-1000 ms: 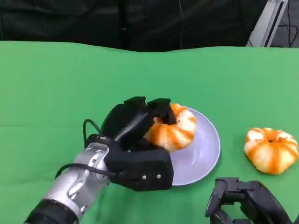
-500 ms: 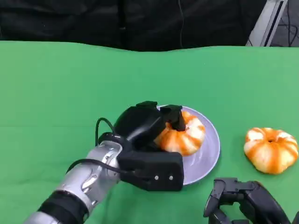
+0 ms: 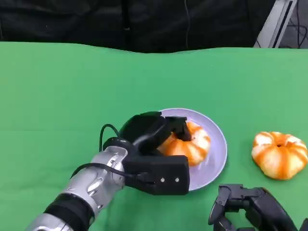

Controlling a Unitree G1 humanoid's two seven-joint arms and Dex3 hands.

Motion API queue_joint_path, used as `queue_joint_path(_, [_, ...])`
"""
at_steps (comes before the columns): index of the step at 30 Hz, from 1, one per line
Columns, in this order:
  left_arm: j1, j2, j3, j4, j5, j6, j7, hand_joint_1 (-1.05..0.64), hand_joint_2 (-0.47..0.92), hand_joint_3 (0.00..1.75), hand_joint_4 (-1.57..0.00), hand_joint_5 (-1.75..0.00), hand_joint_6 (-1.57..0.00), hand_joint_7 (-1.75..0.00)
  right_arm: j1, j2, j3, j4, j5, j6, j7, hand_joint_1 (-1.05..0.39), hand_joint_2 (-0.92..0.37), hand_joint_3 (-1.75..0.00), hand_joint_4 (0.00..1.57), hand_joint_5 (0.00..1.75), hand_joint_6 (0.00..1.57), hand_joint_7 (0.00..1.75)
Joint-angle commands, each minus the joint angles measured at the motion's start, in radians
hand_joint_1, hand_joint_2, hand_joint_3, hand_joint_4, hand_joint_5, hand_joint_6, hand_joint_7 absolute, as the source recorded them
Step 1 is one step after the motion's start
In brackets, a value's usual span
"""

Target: Grasp the bread from the table and place it into the plate.

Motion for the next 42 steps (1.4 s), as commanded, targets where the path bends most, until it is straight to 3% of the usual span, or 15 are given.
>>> queue_joint_path(1, [-0.026,0.017,-0.005,0.001,-0.004,-0.001,-0.031,-0.41,0.88,0.01,-0.80,-0.30,-0.85,-0.02,-0.003,-0.008,-0.006,0.010,0.007,-0.014,-0.001,-0.11,-0.56,-1.05,0.86,1.41,0.87,1.18])
queue_joint_path(3, [-0.028,0.017,-0.003,0.008,-0.012,-0.009,-0.037,-0.46,0.91,0.03,-0.81,-0.13,-0.78,-0.01,-0.004,-0.007,-0.007,0.013,0.006,-0.019,-0.003,-0.12,-0.56,-1.05,0.86,1.40,0.87,1.17])
queue_joint_path(5, [-0.031,0.018,0.000,0.017,-0.019,-0.018,-0.042,-0.53,0.92,0.18,-0.74,-0.04,-0.67,0.00,-0.005,-0.006,-0.007,0.017,0.008,-0.025,-0.003,-0.12,-0.57,-1.05,0.86,1.39,0.87,1.17])
queue_joint_path(7, [-0.034,0.020,0.002,0.020,-0.027,-0.020,-0.054,-0.54,0.92,0.21,-0.72,-0.02,-0.65,0.00,-0.004,-0.006,-0.006,0.016,0.011,-0.022,0.000,-0.12,-0.57,-1.04,0.86,1.39,0.87,1.17])
queue_joint_path(11, [-0.040,0.027,0.005,0.018,-0.040,-0.014,-0.092,-0.66,0.92,0.48,-0.53,0.00,-0.48,0.00,-0.003,-0.005,-0.005,0.011,0.014,-0.011,0.001,-0.12,-0.57,-1.04,0.86,1.40,0.87,1.17])
queue_joint_path(17, [-0.038,0.042,0.014,0.000,-0.052,-0.003,-0.138,-0.78,0.92,0.70,-0.41,0.00,-0.40,0.00,-0.004,-0.007,-0.004,0.009,0.003,-0.015,-0.007,-0.12,-0.57,-1.04,0.87,1.41,0.88,1.16])
queue_joint_path(39, [-0.035,0.043,0.018,-0.009,-0.051,0.001,-0.147,-0.79,0.92,0.74,-0.40,0.00,-0.40,0.00,-0.004,-0.007,-0.003,0.009,0.002,-0.015,-0.008,-0.12,-0.57,-1.04,0.86,1.41,0.88,1.16])
queue_joint_path(42, [-0.011,0.071,0.040,-0.049,-0.063,-0.008,-0.138,-0.90,0.92,0.88,-0.47,-0.02,-0.48,-0.02,-0.009,-0.009,-0.006,0.018,0.008,-0.023,-0.004,-0.11,-0.57,-1.04,0.86,1.42,0.88,1.16])
